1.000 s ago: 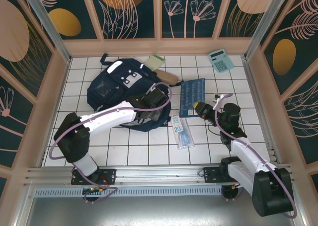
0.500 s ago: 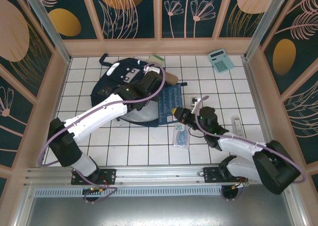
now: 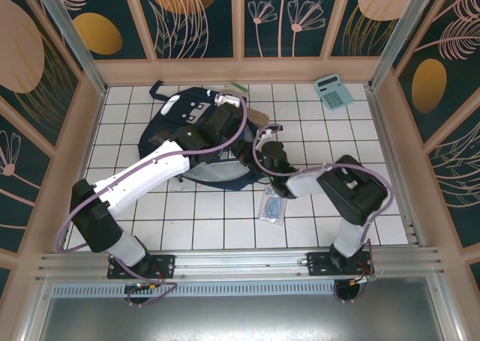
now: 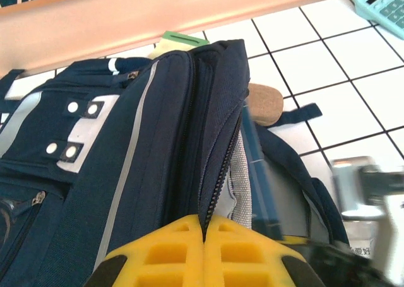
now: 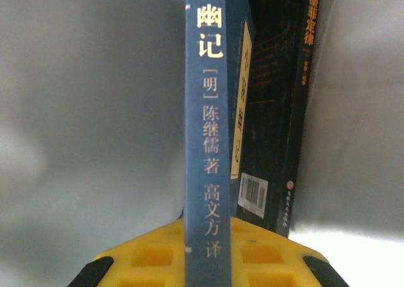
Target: Pack the student bag
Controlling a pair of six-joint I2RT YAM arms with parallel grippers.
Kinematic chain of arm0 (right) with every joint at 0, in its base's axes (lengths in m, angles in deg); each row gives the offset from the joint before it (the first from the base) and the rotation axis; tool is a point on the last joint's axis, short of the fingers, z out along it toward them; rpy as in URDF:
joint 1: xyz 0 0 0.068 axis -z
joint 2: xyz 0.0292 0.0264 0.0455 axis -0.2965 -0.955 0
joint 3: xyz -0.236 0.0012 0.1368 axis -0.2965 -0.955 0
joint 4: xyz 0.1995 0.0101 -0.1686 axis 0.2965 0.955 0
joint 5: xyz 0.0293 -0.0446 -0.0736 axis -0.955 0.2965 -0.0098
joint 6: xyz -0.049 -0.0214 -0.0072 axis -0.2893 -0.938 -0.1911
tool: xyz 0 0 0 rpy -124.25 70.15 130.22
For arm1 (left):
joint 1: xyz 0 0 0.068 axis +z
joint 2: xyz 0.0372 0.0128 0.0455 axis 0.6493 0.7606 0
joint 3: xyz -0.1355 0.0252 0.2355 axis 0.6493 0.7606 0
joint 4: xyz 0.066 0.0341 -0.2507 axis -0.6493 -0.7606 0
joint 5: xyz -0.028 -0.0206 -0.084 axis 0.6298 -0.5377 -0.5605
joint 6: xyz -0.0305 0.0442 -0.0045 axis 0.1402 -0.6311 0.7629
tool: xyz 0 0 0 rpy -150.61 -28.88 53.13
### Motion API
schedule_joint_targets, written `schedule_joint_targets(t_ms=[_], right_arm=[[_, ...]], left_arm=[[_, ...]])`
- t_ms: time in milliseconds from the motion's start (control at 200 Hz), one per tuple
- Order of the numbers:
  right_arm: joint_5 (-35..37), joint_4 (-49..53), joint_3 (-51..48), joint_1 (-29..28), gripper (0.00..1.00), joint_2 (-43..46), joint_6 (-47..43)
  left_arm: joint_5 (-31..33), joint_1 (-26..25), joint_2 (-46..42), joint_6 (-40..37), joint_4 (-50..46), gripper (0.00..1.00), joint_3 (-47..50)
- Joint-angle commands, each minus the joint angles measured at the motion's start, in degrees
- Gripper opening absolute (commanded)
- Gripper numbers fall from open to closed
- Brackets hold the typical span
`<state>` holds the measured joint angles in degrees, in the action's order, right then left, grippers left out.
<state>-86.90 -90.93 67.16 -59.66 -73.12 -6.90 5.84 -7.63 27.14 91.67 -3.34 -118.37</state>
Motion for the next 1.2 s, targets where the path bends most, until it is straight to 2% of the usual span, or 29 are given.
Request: schedule_joint_targets(t_ms=[0,160,280,305,345,370,475,561,736,856,981,1081,1111,1191], right_arm=[[2.36,-9.09,6.32,-1.25,0.0,-5.38,4.08],[6.47,-5.82,16.13,-3.11,0.0,-13.37,4.67],[4.23,-3.49,24.31,-3.98,0.0,-19.82,5.73],[3.43,-2.1,25.72,-4.07,0.09,-20.89,5.96],[2.26,-1.76,26.67,-4.32,0.35,-21.75,5.7],[1.96,-1.97,26.56,-4.54,0.44,-21.87,5.08],[3.55,3.53,24.67,-4.96,0.64,-19.0,1.17],[5.48,12.09,24.24,-4.96,0.76,-15.69,-3.1],[10.84,31.25,27.52,-5.57,0.84,-11.14,-14.79],[12.76,42.43,32.14,-6.09,0.85,-10.65,-21.28],[12.5,46.89,33.33,-6.2,0.89,-9.6,-25.23],[15.79,50.39,32.92,-6.15,0.9,-8.09,-25.98],[16.55,51.01,32.68,-6.17,0.93,-7.85,-25.94],[15.89,52.32,33.05,-5.52,0.94,-8.46,-25.83]], left_arm=[[0.05,0.15,-3.21,-1.27,6.94,0.0,-0.39],[-1.55,0.25,-4.46,-1.07,7.89,0.0,0.4],[-2.25,0.3,-4.49,-1.05,7.87,0.0,0.44],[-2.6,0.27,-4.48,-0.93,7.79,0.0,0.28],[-3.08,0.24,-4.45,-0.84,7.66,0.0,0.23],[-3.24,0.27,-4.47,-0.87,7.65,0.0,0.23],[-2.92,0.26,-4.65,-0.96,7.82,0.0,0.51],[-3.02,0.24,-4.56,-1.01,7.83,0.0,0.46],[-3.11,0.24,-4.3,-1.18,7.75,0.0,0.49],[-2.88,0.27,-3.87,-1.24,7.59,0.0,0.31],[-2.63,0.33,-3.42,-1.36,7.3,0.0,0.17],[-2.7,0.39,-3.33,-1.38,7.3,0.0,0.14],[-2.68,0.39,-3.25,-1.31,7.3,0.0,0.22],[-2.61,0.34,-3.22,-1.4,7.39,0.0,0.2]])
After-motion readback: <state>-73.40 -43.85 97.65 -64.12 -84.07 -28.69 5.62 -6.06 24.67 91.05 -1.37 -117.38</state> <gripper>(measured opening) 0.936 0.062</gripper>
